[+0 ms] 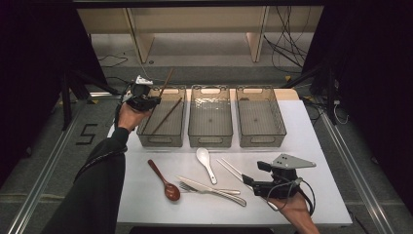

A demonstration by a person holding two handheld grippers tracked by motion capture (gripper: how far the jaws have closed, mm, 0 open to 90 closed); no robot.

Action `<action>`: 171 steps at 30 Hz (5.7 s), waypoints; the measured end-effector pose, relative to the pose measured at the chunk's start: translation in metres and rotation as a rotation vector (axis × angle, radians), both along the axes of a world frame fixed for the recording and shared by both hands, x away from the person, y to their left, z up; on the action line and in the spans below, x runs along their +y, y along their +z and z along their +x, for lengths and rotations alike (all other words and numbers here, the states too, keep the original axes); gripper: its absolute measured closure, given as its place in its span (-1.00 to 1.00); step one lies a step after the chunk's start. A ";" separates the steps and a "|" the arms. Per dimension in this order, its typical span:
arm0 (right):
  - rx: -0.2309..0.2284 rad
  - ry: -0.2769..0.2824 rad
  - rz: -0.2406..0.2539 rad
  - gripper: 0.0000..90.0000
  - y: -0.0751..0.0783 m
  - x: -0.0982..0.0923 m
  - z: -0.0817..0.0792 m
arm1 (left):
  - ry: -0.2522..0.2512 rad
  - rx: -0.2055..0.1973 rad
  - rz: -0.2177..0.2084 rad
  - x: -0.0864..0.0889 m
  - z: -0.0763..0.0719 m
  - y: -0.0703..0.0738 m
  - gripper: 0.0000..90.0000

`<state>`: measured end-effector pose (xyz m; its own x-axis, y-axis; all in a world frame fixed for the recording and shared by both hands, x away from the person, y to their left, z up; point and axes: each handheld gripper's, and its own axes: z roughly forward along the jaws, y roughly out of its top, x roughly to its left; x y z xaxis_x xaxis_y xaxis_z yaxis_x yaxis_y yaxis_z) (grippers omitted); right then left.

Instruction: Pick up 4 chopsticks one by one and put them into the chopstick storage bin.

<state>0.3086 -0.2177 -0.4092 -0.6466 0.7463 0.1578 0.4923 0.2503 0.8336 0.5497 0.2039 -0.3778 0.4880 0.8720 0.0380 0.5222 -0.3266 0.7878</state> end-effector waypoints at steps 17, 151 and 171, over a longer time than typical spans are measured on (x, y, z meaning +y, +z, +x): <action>-0.002 -0.001 -0.001 -0.39 0.000 0.000 0.000 | 0.022 0.029 0.048 -0.005 -0.002 -0.016 0.65; 0.547 0.132 -0.762 0.87 -0.043 0.006 0.049 | -0.238 0.015 -0.158 0.000 -0.217 -0.028 -0.64; 0.437 0.181 -0.688 0.88 -0.022 0.007 0.043 | -0.245 0.023 -0.156 -0.002 -0.216 -0.029 -0.64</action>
